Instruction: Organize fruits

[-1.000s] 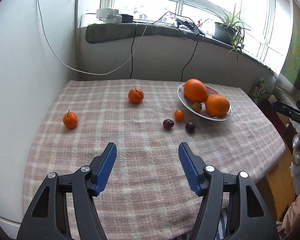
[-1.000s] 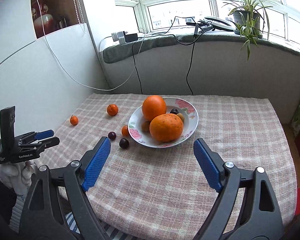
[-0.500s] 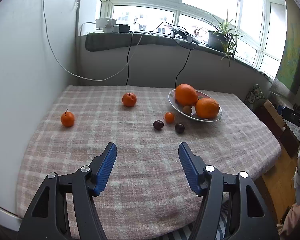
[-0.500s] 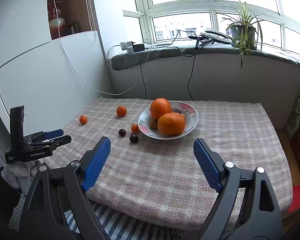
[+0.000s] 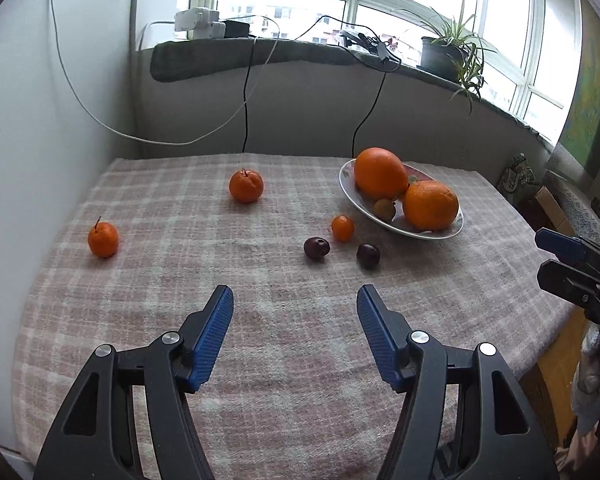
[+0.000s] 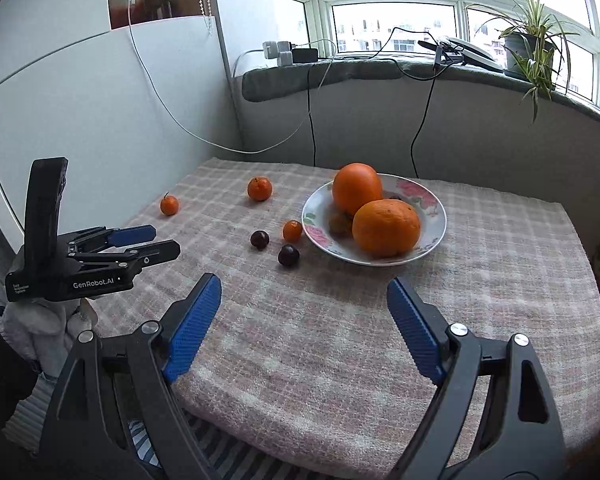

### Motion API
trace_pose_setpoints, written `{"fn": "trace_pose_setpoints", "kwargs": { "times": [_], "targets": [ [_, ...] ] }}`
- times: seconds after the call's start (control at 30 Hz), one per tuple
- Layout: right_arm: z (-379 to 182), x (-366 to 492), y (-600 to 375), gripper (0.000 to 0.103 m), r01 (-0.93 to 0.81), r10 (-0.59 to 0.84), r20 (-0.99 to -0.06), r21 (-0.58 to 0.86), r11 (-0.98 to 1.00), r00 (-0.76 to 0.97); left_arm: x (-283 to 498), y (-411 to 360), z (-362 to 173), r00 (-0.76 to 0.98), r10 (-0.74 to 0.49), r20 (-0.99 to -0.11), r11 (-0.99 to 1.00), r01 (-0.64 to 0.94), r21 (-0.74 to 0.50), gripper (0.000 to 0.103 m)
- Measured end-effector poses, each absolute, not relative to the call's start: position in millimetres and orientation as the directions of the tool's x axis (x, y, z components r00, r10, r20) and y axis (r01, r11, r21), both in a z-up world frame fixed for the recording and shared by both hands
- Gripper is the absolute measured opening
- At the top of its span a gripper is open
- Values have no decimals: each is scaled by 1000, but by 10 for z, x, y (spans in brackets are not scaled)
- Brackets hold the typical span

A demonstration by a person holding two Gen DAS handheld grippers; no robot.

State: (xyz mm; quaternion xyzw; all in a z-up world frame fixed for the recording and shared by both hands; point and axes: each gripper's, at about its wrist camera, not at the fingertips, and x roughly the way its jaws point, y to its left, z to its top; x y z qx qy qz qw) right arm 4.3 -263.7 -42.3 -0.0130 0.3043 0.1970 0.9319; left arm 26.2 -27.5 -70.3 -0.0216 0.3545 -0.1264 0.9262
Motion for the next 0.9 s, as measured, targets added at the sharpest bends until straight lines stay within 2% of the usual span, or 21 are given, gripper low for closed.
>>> {"fn": "trace_pose_setpoints", "kwargs": {
  "times": [0.1, 0.13, 0.27, 0.43, 0.63, 0.9],
  "targets": [
    [-520, 164, -2520, 87, -385, 360, -590, 88, 919, 723, 362, -323, -758, 708, -255, -659, 964, 238, -118, 62],
    [-548, 202, -2479, 87, -389, 362, -594, 87, 917, 719, 394, -328, -775, 705, -257, -661, 963, 241, -117, 55],
    [-661, 385, -2331, 86, -393, 374, -613, 111, 913, 696, 533, -285, -852, 682, -283, -674, 957, 250, -149, 45],
    [-841, 636, -2168, 71, -386, 364, -649, 116, 915, 668, 746, -273, -954, 643, -320, -696, 944, 282, -174, 35],
    [-1070, 925, -2006, 52, -391, 364, -702, 132, 911, 613, 1028, -313, -1077, 600, -354, -717, 928, 322, -189, 31],
    [-1143, 1129, -1913, 44, -392, 355, -735, 133, 911, 578, 1213, -354, -1151, 553, -412, -724, 902, 361, -238, 31]
  ]
}}
